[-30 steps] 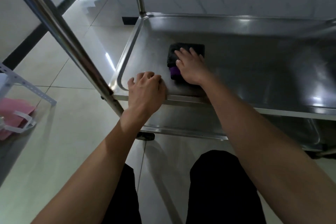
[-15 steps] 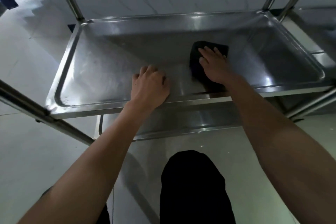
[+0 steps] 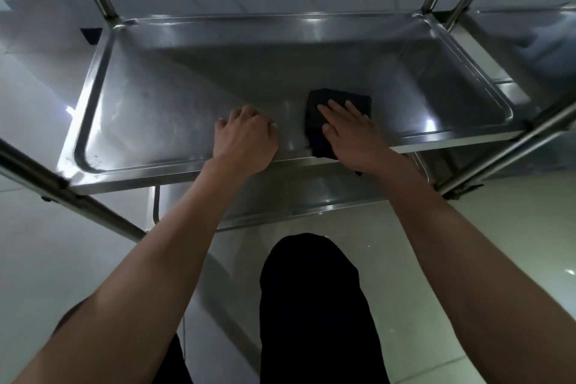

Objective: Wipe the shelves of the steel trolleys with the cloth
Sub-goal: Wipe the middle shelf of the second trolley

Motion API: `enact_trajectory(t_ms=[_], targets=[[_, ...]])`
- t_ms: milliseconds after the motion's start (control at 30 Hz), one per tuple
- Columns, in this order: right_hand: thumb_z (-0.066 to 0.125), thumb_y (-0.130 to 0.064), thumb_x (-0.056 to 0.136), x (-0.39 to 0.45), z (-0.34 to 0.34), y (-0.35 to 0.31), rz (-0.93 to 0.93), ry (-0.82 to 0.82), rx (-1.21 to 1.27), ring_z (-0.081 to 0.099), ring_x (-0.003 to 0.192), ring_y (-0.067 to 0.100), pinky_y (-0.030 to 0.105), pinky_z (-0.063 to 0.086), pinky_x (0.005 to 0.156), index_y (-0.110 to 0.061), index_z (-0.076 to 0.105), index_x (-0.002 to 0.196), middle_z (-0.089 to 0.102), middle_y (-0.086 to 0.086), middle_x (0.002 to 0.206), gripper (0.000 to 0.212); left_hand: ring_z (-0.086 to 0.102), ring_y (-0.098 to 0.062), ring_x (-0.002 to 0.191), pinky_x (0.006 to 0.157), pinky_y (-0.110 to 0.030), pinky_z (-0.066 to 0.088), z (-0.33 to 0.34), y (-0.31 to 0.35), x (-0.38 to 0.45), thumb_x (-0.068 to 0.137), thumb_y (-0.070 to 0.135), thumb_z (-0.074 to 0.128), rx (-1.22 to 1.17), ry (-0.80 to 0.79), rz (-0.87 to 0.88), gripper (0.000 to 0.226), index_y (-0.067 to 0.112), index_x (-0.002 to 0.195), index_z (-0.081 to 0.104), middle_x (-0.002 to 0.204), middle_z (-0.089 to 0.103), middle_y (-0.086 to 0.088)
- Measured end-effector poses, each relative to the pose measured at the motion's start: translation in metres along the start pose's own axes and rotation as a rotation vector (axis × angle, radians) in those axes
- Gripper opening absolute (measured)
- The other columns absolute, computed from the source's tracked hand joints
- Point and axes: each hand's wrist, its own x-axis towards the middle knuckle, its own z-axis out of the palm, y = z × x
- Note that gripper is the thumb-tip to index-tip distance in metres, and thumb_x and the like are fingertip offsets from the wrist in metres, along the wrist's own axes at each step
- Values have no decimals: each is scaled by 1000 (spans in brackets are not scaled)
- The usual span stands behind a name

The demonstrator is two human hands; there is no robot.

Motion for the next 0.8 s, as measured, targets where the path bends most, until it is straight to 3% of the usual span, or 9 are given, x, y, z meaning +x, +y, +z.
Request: enact_trajectory(t_ms=[167, 433, 633, 800], targets=[[25, -35, 107, -12, 8, -7, 33, 68, 26, 6, 154, 20, 50, 9, 122, -32, 22, 157, 14, -8, 166, 50, 42, -30, 129, 102, -52, 37, 9, 18, -14, 99, 36, 40, -37, 52, 84, 36, 19, 121, 63, 137, 51, -7], [25, -35, 107, -13, 12, -12, 80, 144, -36, 10, 153, 21, 49, 14, 121, -32, 23, 156, 19, -6, 165, 49, 44, -29, 127, 103, -55, 35, 16, 15, -15, 100, 41, 35, 27, 27, 162, 40, 23, 119, 66, 130, 55, -5], [25, -34, 108, -14, 7, -23, 138, 98, -86, 8, 153, 21, 48, 13, 123, -30, 19, 158, 16, -5, 166, 50, 39, -32, 133, 107, -62, 29, 13, 14, -20, 101, 37, 35, 51, -15, 193, 38, 21, 123, 62, 136, 49, -10], [36, -27, 103, -3, 0, -29, 178, 108, 23, 25, 147, 25, 40, 22, 120, -22, 42, 149, 35, -1, 159, 47, 35, -32, 136, 106, -65, 28, 22, 11, -22, 103, 34, 34, 65, 27, 231, 34, 21, 126, 55, 138, 48, -10]])
